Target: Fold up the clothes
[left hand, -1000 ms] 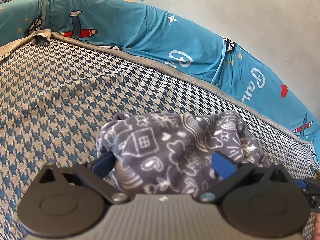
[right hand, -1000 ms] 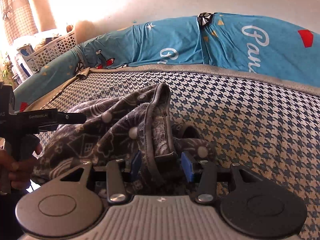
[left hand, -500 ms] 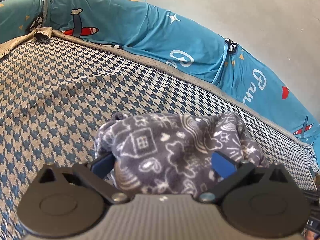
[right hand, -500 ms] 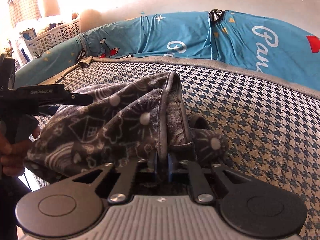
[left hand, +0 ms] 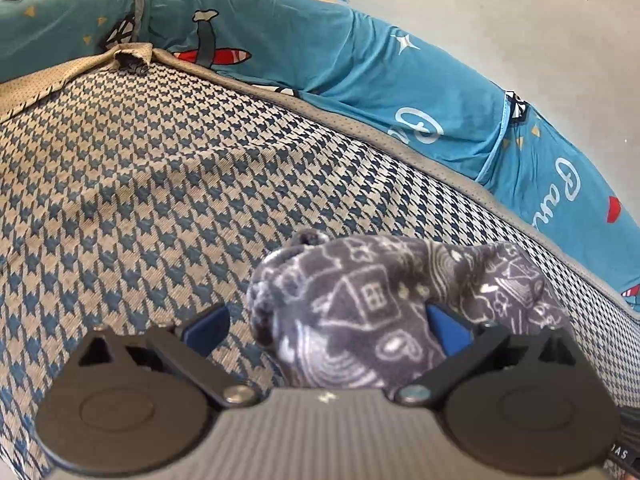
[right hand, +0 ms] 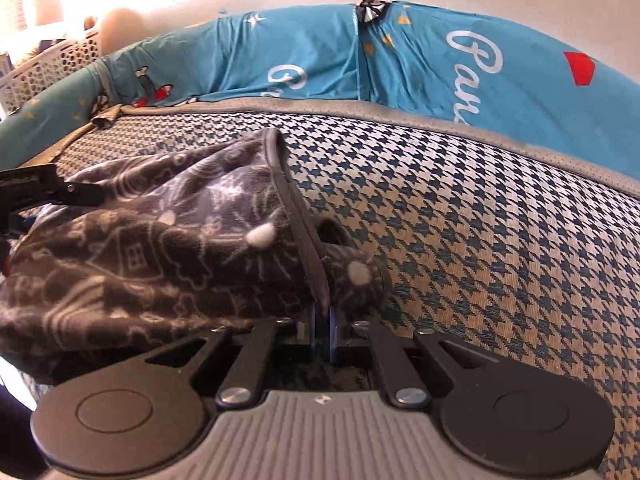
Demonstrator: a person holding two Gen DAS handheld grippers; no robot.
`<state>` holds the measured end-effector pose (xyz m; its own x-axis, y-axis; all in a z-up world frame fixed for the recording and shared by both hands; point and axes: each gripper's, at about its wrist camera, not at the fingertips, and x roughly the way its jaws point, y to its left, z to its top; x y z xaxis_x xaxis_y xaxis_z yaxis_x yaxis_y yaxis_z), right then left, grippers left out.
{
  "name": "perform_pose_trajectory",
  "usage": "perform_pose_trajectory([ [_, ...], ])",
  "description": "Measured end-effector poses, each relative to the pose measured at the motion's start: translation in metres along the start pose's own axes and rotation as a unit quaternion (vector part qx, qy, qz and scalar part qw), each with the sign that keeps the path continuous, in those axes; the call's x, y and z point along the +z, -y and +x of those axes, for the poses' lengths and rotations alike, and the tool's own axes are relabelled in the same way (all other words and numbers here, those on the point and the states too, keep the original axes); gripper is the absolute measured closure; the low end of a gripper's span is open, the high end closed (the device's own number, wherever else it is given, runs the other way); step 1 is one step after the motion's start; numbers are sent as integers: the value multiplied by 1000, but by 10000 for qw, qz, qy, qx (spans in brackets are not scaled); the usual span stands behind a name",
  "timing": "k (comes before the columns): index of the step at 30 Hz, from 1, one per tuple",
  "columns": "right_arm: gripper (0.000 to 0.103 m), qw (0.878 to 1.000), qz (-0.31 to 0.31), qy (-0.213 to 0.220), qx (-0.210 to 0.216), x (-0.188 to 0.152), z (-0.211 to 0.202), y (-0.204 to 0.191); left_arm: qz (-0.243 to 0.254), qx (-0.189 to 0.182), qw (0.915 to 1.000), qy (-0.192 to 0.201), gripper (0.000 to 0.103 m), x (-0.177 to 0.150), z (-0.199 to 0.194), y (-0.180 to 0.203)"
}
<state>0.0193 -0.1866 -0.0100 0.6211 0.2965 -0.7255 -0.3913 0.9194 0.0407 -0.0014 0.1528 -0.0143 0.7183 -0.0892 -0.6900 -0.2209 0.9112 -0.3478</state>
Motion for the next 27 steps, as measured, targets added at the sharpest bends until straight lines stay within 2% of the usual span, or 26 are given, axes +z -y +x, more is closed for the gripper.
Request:
perform_pose_trajectory([
  [3,99,9997,233,-60,-14,0,2,6,47,61,9999,105,0,0,-3,2],
  [6,97,9994,307,101,147,4,-10,11,207,143,9994,226,0,0,-6,8],
  [8,83,9988,333,245,279,7,-20,15,246,147,9994,184,0,-1,-4,10],
  [10,76,9976,342,481,351,13,-34,16,199,96,9997,139,0,-1,-3,10],
  [13,74,9957,352,766,385,20,-49,21,253,128,9995,148,0,-2,-2,11],
  [18,73,9929,574,977,368,28,-57,28,223,123,9996,137,0,-3,-2,11],
  [21,73,9906,535,1097,610,28,-58,23,278,123,9994,157,0,-4,-3,14],
  [24,73,9840,592,1242,1130,30,-58,17,412,19,9989,233,0,-4,-9,19],
  [27,73,9785,534,1213,1579,33,-49,3,514,30,9984,239,0,-5,-9,22],
])
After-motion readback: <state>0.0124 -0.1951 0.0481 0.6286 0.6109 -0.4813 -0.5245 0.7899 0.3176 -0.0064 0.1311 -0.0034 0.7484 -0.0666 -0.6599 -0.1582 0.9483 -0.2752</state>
